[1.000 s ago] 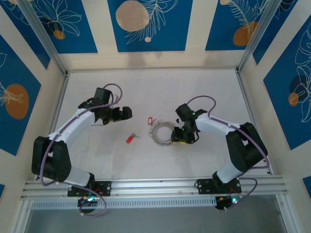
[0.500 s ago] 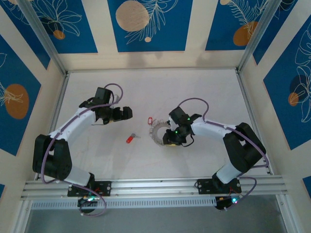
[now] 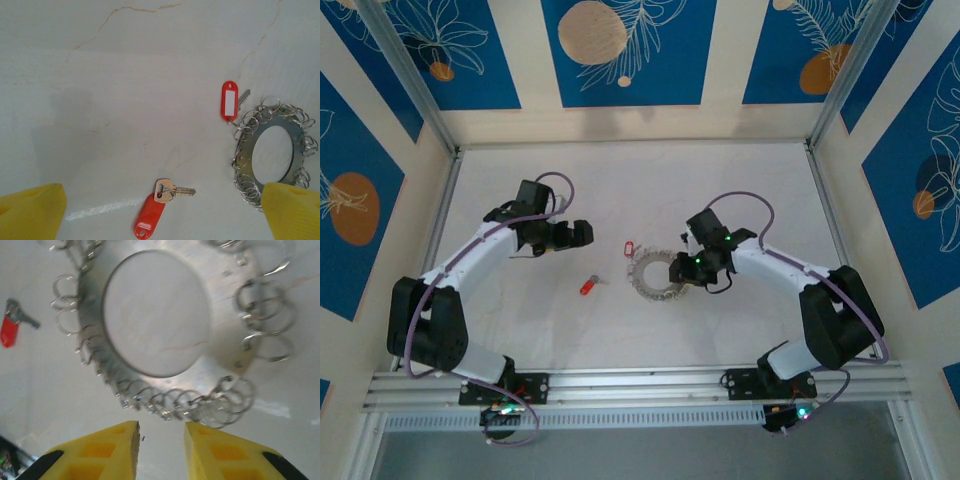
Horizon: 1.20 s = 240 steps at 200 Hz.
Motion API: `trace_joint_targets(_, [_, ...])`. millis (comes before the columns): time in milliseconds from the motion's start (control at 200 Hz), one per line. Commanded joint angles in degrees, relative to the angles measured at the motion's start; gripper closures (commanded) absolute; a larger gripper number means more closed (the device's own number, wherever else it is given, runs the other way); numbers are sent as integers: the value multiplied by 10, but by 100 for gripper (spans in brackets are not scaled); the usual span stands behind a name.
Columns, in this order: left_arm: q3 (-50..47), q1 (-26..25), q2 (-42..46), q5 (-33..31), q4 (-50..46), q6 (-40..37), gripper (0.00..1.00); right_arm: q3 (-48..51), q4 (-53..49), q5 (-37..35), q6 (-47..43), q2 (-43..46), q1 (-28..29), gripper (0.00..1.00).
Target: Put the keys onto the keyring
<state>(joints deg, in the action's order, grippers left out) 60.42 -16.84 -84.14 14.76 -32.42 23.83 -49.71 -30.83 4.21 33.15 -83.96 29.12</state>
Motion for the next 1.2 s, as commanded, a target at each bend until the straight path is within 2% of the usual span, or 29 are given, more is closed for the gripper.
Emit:
trace_joint_targets(0, [10, -8, 6, -3, -4, -6, 0, 5, -23, -19, -17, -15, -11, 70])
trace_joint_targets(225, [13, -9, 4, -6, -6, -6, 0, -4, -6, -23, -33, -62, -1, 72])
trace_joint_targets(450, [13, -11, 2, -9, -7, -6, 0, -33, -69, -138, -47, -78, 32, 73])
trace_joint_targets(730, [19, -11, -6, -3, -11, -8, 0, -79, -119, -220, -64, -129, 67, 73])
trace_joint_targets(800, [22, -11, -5, -4, -15, -11, 0, -87, -120, -225, -70, -140, 71, 72])
trace_joint_targets(905, [17, -11, -1, -10, -10, -9, 0, -103, -134, -226, -73, -151, 77, 62])
trace_joint_targets(945, [18, -11, -3, -7, -11, -10, 0, -106, -137, -227, -74, -150, 80, 61])
trace_joint_targets(1110, [16, -12, 1, -12, -10, -9, 0, -115, -147, -211, -78, -129, 84, 68])
trace_joint_targets(1195, [20, -12, -3, -5, -12, -11, 0, -114, -140, -199, -81, -115, 84, 74])
